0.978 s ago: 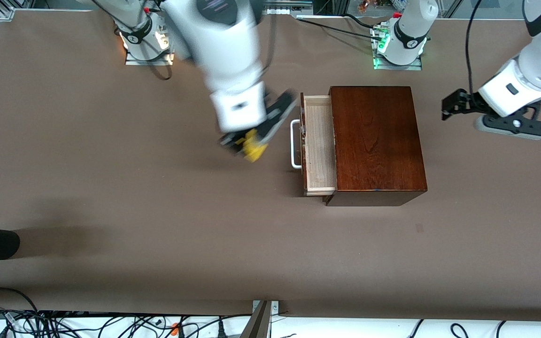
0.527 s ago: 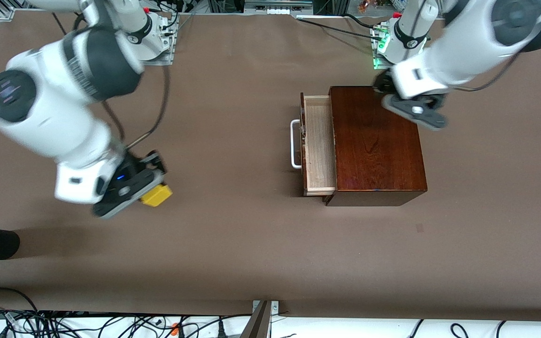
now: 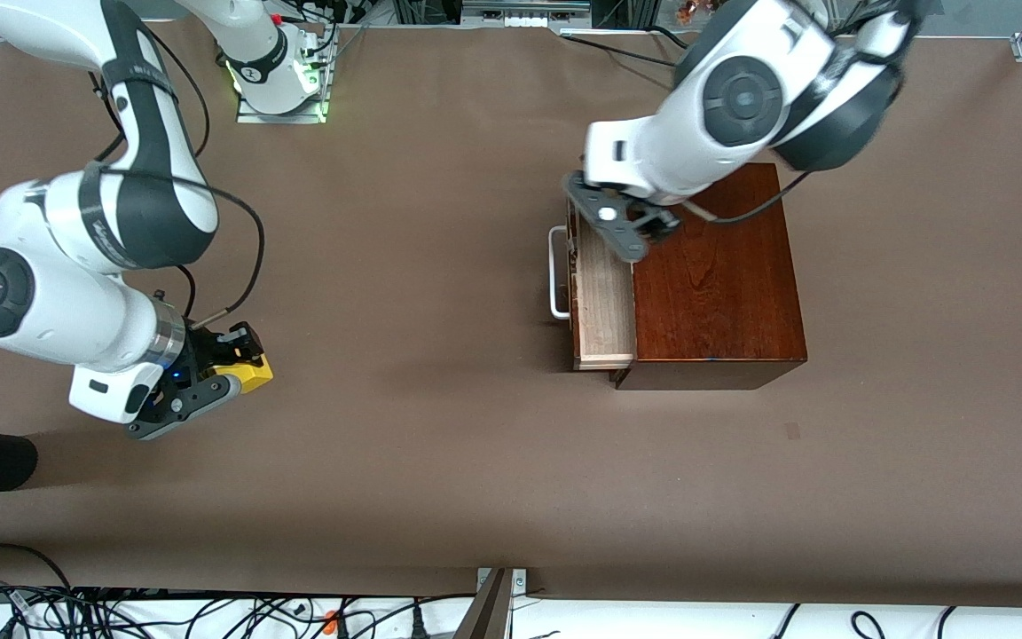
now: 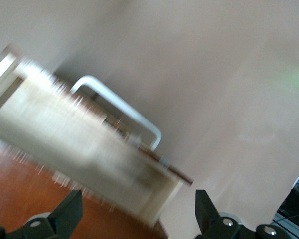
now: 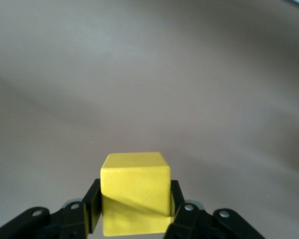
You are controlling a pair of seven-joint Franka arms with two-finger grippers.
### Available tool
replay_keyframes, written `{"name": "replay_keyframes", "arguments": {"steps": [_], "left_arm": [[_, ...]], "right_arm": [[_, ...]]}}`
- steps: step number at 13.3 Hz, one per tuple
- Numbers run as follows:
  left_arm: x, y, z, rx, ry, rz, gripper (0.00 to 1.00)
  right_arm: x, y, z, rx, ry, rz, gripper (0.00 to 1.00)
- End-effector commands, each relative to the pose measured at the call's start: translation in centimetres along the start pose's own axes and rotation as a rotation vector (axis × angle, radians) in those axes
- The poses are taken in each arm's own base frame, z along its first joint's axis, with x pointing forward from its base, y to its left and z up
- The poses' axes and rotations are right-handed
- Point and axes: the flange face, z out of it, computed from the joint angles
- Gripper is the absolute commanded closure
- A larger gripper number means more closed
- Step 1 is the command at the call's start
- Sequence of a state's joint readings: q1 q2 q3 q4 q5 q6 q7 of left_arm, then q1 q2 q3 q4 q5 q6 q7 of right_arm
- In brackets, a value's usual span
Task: Open drawer, take yellow block, close drawer
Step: 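Set the cube on the table while the left gripper pushes the drawer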
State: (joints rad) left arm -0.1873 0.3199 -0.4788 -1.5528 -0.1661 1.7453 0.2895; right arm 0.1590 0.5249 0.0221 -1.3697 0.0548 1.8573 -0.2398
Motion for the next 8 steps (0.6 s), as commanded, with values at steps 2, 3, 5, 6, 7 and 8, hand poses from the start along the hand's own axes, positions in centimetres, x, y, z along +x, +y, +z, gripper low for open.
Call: {"name": "replay_keyframes", "arguments": {"steps": [2, 3, 5, 6, 7, 8], "left_arm": [[5.0, 5.4, 4.9, 0.044, 0.065, 0.254, 0.0], [5.6, 5.8, 6.7, 0.084, 0.052, 0.29, 0.0], [6.9, 6.9, 9.9, 0.132, 0.038, 0.425, 0.0], [7.3, 6.3, 11.5, 0.127, 0.028, 0.498, 0.0], [7.5, 5.9, 12.5, 0.12, 0.017, 0.559, 0.0], [7.6, 5.5, 13.1, 0.131, 0.011, 0.623, 0.0]], "right_arm": [[-6.6, 1.5, 7.7, -0.011, 0.021, 0.154, 1.0], [-7.9, 2.3, 10.3, -0.02, 0.025, 0.194, 1.0], [-9.9, 3.1, 13.9, -0.037, 0.03, 0.247, 1.0], [-10.6, 4.1, 15.7, -0.048, 0.029, 0.263, 1.0], [-11.3, 4.9, 17.4, -0.055, 0.028, 0.277, 1.0], [-11.9, 5.0, 18.5, -0.057, 0.029, 0.282, 1.0]]}}
